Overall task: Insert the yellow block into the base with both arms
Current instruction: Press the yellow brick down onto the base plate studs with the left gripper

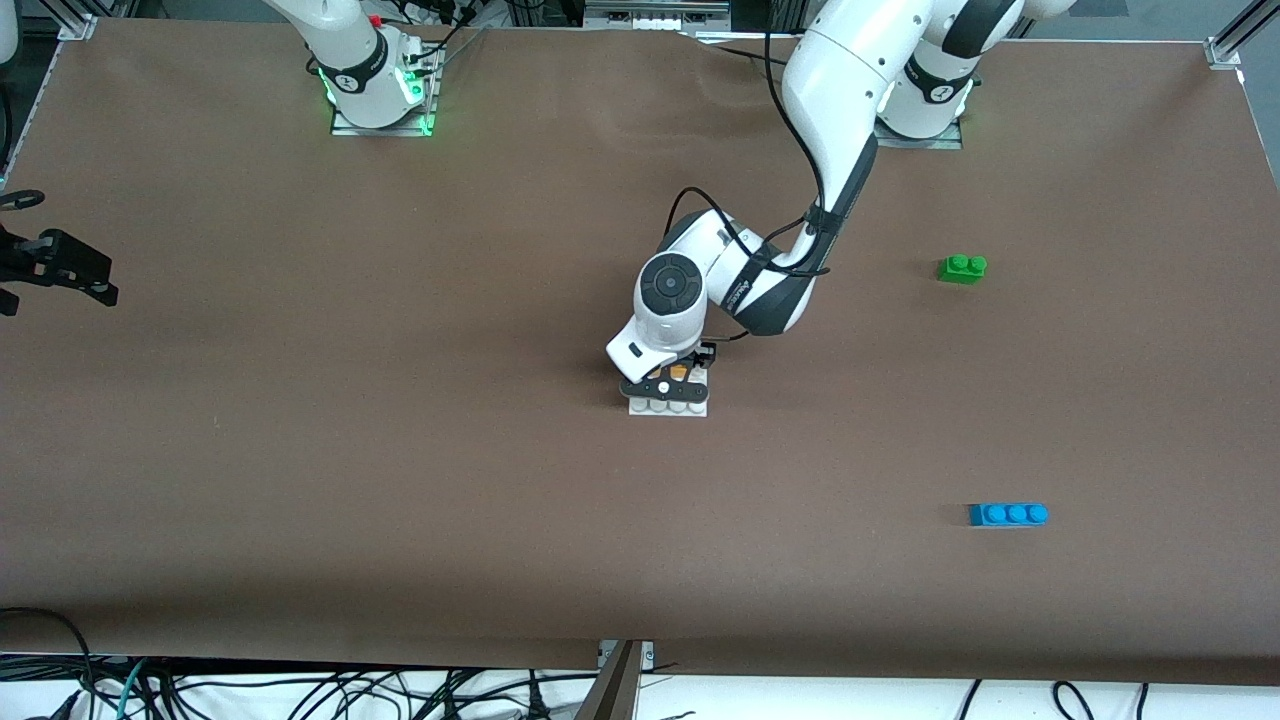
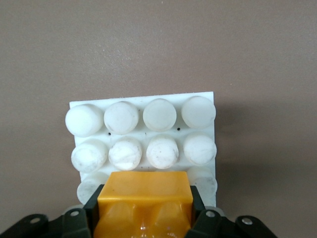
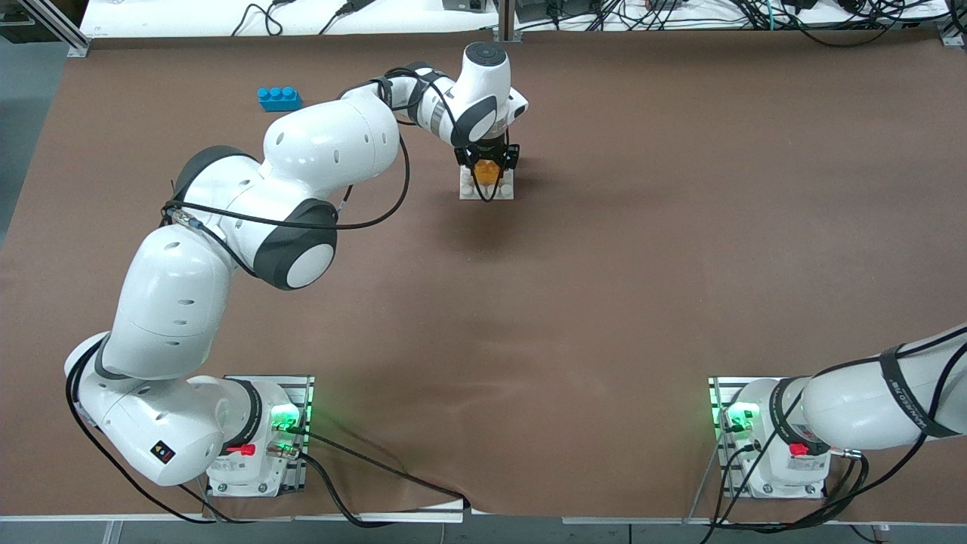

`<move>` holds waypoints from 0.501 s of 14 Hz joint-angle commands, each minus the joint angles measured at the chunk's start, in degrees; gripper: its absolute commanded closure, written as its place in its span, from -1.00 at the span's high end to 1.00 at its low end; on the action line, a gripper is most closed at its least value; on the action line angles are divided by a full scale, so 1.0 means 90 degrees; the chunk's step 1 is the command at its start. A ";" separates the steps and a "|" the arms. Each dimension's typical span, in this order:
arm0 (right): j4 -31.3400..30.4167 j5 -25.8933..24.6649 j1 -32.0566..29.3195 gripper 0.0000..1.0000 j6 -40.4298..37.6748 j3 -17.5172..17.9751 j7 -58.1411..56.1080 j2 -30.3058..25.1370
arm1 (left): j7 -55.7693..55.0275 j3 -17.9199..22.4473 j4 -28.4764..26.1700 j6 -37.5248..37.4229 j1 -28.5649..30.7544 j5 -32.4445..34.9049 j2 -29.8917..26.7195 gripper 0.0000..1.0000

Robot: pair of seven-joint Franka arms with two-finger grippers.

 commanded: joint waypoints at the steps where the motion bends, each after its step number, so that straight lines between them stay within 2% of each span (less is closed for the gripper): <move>1: -0.0102 -0.0002 -0.0044 1.00 -0.0028 0.0055 -0.0001 -0.0116 | 0.0148 0.0039 -0.0064 -0.0066 -0.0019 0.0148 -0.0057 -0.11; 7: -0.0102 -0.0002 -0.0044 1.00 -0.0028 0.0055 0.0009 -0.0116 | 0.0157 0.0039 -0.0103 -0.0096 -0.0038 0.0148 -0.0047 -0.10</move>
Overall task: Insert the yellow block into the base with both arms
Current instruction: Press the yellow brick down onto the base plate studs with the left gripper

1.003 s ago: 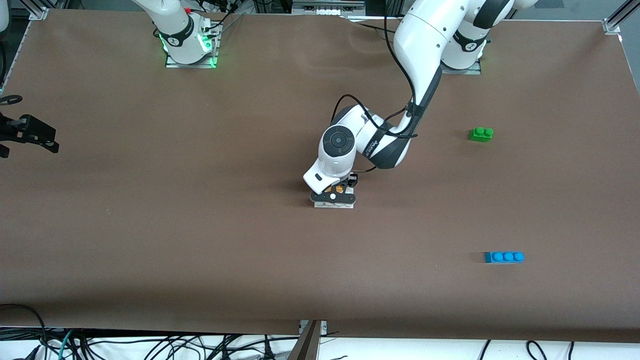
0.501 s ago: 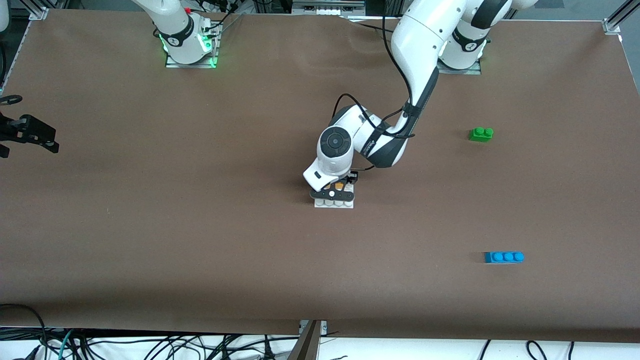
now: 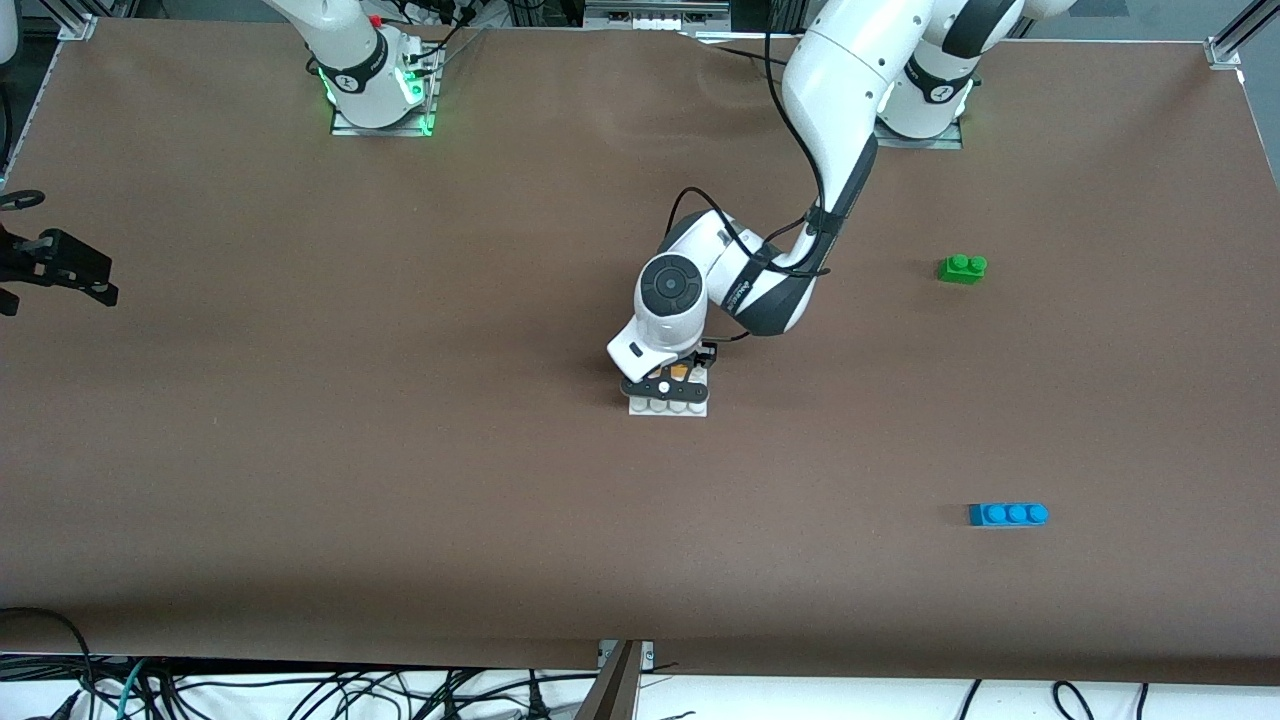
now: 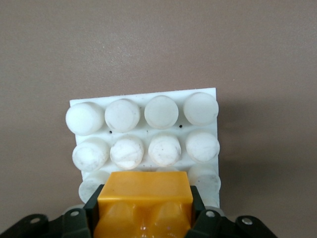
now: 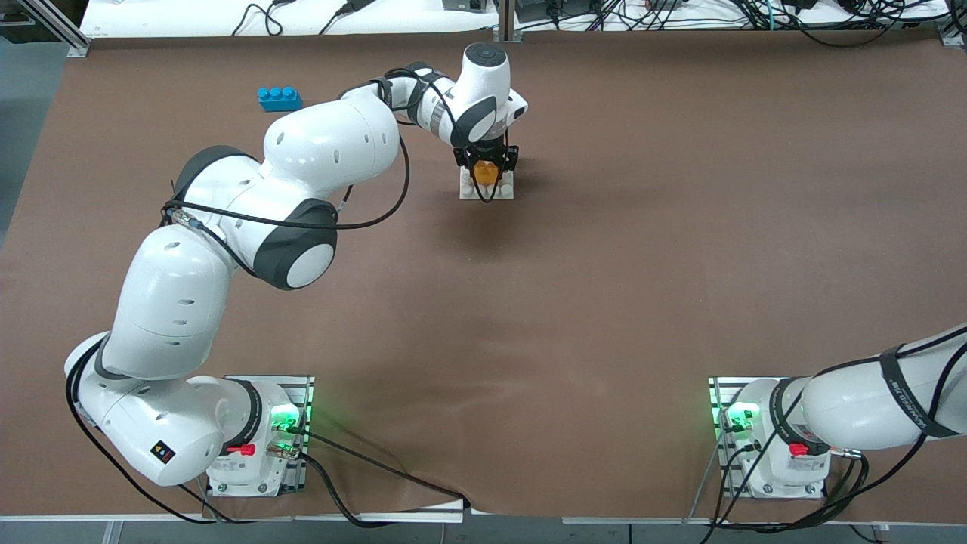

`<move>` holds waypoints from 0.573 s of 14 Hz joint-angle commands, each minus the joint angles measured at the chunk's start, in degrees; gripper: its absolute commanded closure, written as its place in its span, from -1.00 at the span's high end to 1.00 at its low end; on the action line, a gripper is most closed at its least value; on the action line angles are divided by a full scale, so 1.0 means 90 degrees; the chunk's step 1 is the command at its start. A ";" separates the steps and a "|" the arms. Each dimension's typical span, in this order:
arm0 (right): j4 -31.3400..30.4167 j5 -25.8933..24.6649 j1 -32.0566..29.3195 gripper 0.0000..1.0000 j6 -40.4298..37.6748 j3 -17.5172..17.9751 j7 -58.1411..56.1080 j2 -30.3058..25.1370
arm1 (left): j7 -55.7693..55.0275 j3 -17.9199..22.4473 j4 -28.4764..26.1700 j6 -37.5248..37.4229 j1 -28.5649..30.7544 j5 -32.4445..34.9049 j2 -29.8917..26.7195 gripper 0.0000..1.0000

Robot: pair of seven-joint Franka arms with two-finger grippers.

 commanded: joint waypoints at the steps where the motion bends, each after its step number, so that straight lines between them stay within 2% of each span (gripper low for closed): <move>1: -0.0102 -0.0002 -0.0044 1.00 -0.0028 0.0055 0.0009 -0.0106 | 0.0107 0.0038 -0.0094 -0.0046 -0.0047 0.0148 -0.0049 -0.10; 4: -0.0102 -0.0002 -0.0044 1.00 -0.0037 0.0055 0.0019 -0.0106 | 0.0127 0.0038 -0.0084 -0.0046 -0.0037 0.0216 -0.0039 0.13; 5: -0.0102 -0.0002 -0.0044 1.00 -0.0038 0.0055 0.0019 -0.0106 | 0.0127 0.0038 -0.0084 -0.0046 -0.0037 0.0245 -0.0049 0.44; 6: -0.0102 -0.0002 -0.0053 1.00 -0.0038 0.0055 0.0019 -0.0106 | 0.0127 0.0038 -0.0084 -0.0046 -0.0037 0.0245 -0.0039 0.58; 7: -0.0102 -0.0002 -0.0053 1.00 -0.0038 0.0055 0.0019 -0.0106 | 0.0117 0.0038 -0.0084 -0.0046 -0.0037 0.0245 -0.0039 1.00; 8: -0.0102 -0.0002 -0.0053 1.00 -0.0038 0.0055 0.0019 -0.0106 | 0.0107 0.0038 -0.0084 -0.0046 -0.0037 0.0245 -0.0049 1.00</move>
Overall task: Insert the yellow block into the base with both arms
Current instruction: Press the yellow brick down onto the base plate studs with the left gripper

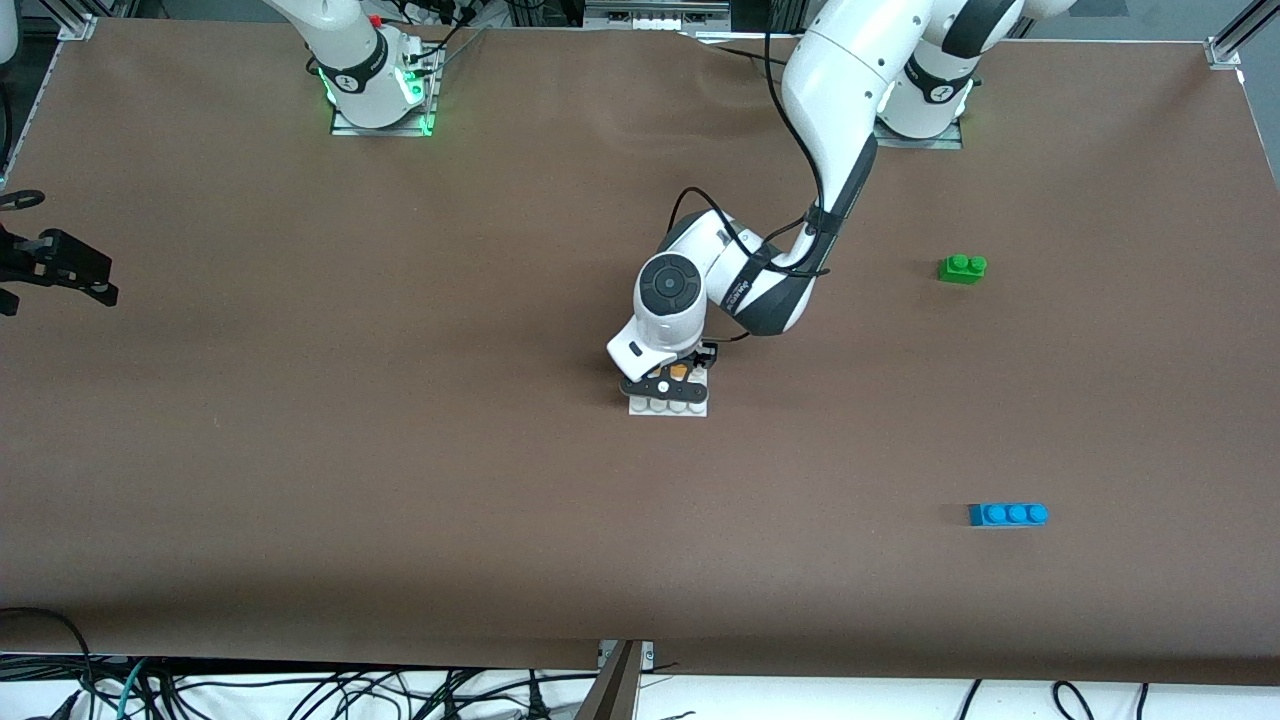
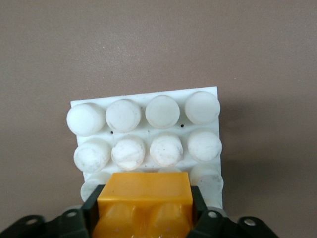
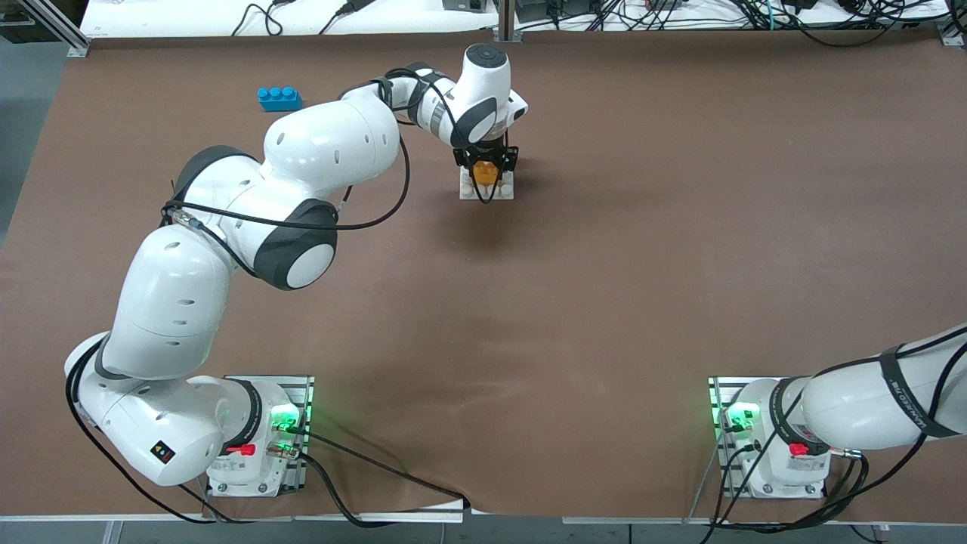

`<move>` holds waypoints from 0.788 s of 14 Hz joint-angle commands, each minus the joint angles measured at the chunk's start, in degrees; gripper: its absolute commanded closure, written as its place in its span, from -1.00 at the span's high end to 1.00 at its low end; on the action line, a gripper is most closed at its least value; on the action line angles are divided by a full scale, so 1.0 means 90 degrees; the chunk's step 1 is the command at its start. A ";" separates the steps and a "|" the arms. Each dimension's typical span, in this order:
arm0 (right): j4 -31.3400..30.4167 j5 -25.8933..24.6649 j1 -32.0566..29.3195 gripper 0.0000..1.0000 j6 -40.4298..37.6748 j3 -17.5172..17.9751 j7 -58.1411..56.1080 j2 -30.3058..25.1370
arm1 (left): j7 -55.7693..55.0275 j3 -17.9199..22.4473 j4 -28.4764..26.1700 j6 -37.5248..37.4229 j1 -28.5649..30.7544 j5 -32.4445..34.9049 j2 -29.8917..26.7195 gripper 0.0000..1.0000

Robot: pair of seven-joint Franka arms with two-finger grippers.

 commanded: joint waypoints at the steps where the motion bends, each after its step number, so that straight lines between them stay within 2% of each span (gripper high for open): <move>1: -0.0101 -0.0002 -0.0053 1.00 -0.0037 0.0055 0.0017 -0.0106 | 0.0054 0.0039 -0.0062 -0.0045 -0.0034 0.0168 -0.0049 1.00; 5: -0.0101 -0.0002 -0.0053 1.00 -0.0037 0.0055 0.0017 -0.0106 | 0.0044 0.0039 -0.0033 -0.0055 0.0004 0.0158 -0.0108 1.00; 7: -0.0101 -0.0002 -0.0053 1.00 -0.0028 0.0055 0.0017 -0.0106 | 0.0025 0.0068 0.0035 -0.0385 0.0043 0.0138 -0.0322 1.00; 11: -0.0101 -0.0012 -0.0073 1.00 -0.0018 0.0055 0.0017 -0.0106 | -0.0005 0.0263 0.0055 -0.1478 0.0345 0.0060 -0.1326 1.00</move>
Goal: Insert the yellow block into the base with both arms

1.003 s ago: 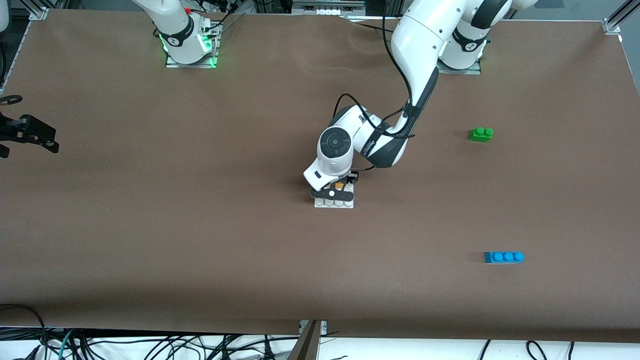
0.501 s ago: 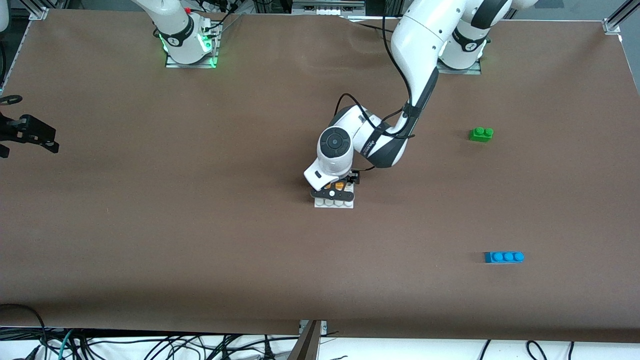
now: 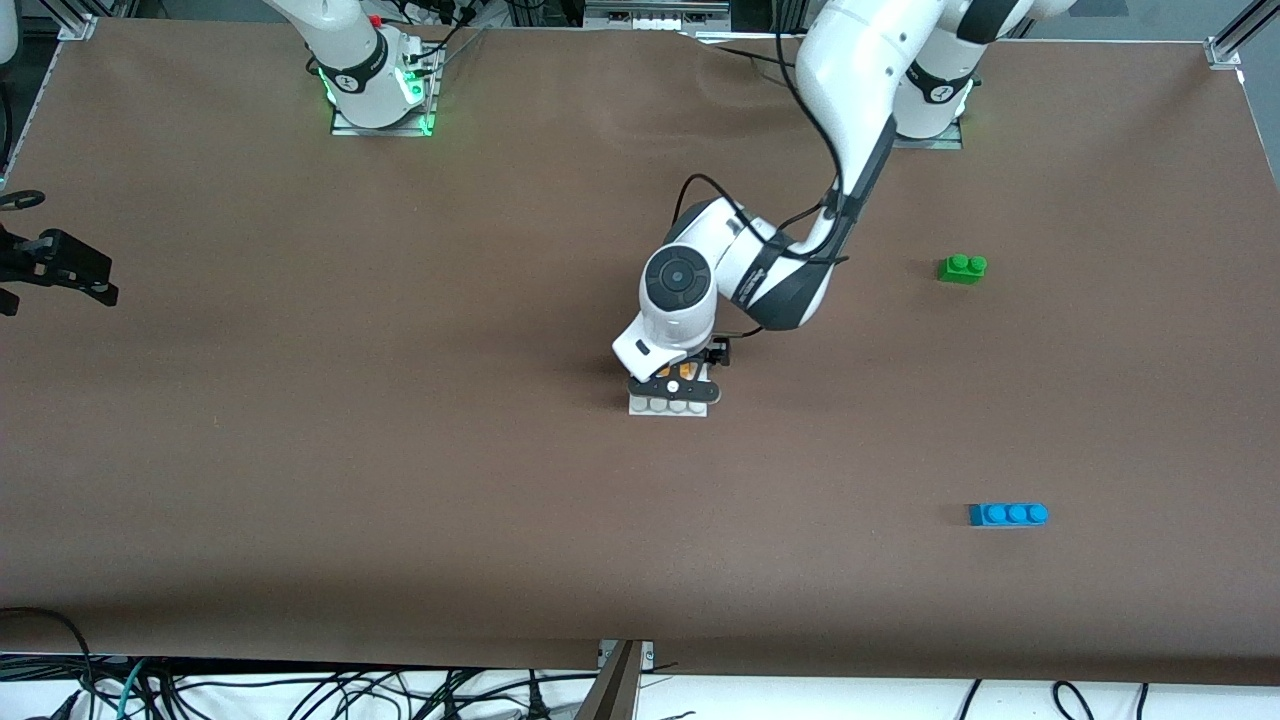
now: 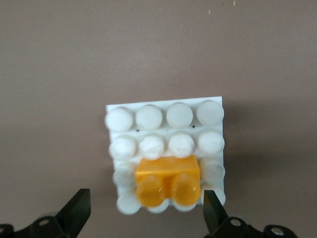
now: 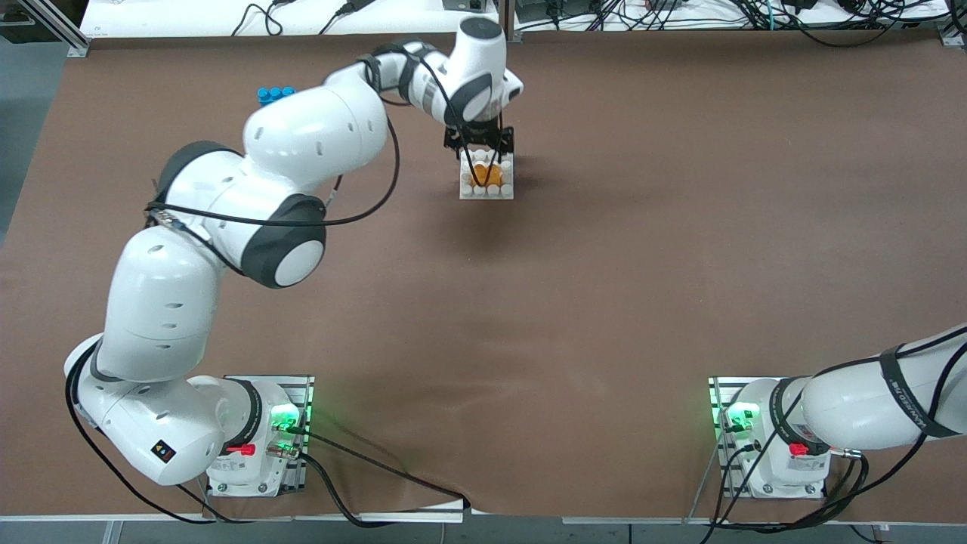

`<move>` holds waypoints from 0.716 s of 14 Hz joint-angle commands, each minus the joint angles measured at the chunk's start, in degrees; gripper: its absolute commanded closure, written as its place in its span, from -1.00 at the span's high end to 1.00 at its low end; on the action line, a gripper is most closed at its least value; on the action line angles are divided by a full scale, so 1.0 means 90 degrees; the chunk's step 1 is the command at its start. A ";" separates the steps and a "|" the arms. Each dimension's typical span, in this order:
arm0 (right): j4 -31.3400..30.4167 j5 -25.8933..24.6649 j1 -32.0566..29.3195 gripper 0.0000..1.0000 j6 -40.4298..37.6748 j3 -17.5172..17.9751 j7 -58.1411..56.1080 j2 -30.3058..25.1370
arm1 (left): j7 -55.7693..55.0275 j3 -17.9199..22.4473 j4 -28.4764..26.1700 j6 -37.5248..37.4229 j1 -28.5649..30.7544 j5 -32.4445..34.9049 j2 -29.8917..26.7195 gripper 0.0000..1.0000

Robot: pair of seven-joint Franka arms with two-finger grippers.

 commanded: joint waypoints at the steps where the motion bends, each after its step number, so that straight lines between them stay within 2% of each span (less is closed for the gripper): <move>1: -0.0097 -0.0012 -0.0077 1.00 -0.0018 0.0056 0.0007 -0.0106 | 0.0054 0.0079 -0.0157 -0.0734 0.0510 0.0047 -0.0982 1.00; 6: -0.0087 -0.0002 -0.0068 1.00 -0.0008 0.0056 0.0027 -0.0077 | 0.0093 0.0196 -0.0157 -0.1222 0.1438 0.0066 -0.2126 1.00; 10: -0.0087 -0.0002 -0.0068 1.00 -0.0018 0.0056 0.0046 -0.0077 | 0.0813 0.0283 -0.0157 -0.2247 0.2162 0.0134 -0.2694 1.00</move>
